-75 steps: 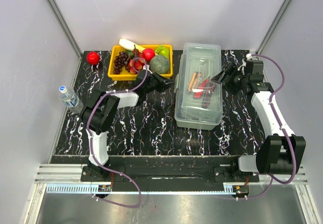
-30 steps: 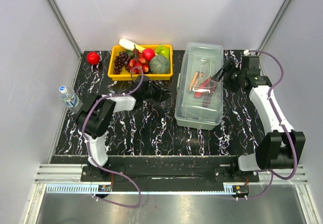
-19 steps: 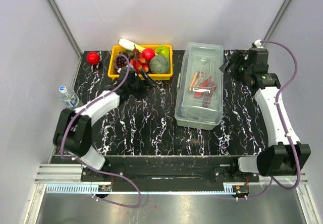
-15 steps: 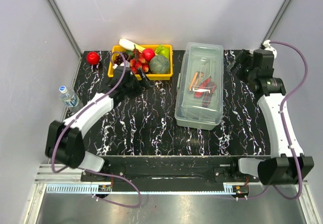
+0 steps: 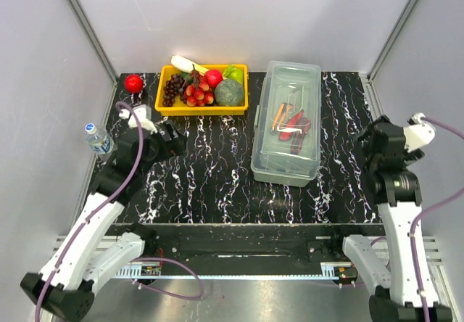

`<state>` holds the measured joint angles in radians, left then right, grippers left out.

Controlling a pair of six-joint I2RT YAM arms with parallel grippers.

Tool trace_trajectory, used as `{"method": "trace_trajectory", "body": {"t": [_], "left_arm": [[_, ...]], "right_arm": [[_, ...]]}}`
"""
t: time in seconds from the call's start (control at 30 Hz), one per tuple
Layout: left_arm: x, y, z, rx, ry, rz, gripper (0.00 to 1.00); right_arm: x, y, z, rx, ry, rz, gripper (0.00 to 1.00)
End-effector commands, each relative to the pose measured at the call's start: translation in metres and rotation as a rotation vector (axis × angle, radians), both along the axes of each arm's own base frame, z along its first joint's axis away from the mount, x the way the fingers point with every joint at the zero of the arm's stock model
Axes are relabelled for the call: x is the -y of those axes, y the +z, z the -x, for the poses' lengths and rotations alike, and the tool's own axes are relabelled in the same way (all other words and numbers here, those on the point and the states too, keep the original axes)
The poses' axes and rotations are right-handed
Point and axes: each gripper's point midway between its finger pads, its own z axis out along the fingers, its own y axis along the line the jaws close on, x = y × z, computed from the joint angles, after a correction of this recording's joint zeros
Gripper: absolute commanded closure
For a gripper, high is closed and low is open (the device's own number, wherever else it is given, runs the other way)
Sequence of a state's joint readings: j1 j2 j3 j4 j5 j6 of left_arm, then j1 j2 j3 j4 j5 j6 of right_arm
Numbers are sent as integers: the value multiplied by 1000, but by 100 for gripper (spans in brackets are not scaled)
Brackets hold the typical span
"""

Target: Pack the tool kit

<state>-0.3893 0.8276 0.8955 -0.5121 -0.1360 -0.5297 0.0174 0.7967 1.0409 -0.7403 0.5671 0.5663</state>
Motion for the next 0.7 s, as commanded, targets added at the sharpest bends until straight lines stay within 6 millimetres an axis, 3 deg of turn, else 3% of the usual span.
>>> {"method": "trace_trajectory", "body": {"t": [0.0, 0.13, 0.23, 0.53, 0.67], "left_arm": [[-35, -8, 18, 16, 117, -76, 1], [-39, -9, 29, 46, 129, -43, 1], [-41, -7, 32, 60, 141, -30, 1], [-44, 2, 32, 71, 161, -20, 1], [-55, 18, 36, 132, 227, 23, 1]], "right_arm": [[24, 6, 49, 64, -183, 8, 1], [40, 21, 89, 152, -286, 40, 1], [45, 32, 104, 201, -304, 67, 1], [45, 30, 105, 189, -290, 81, 1], [44, 29, 100, 191, -285, 72, 1]]}}
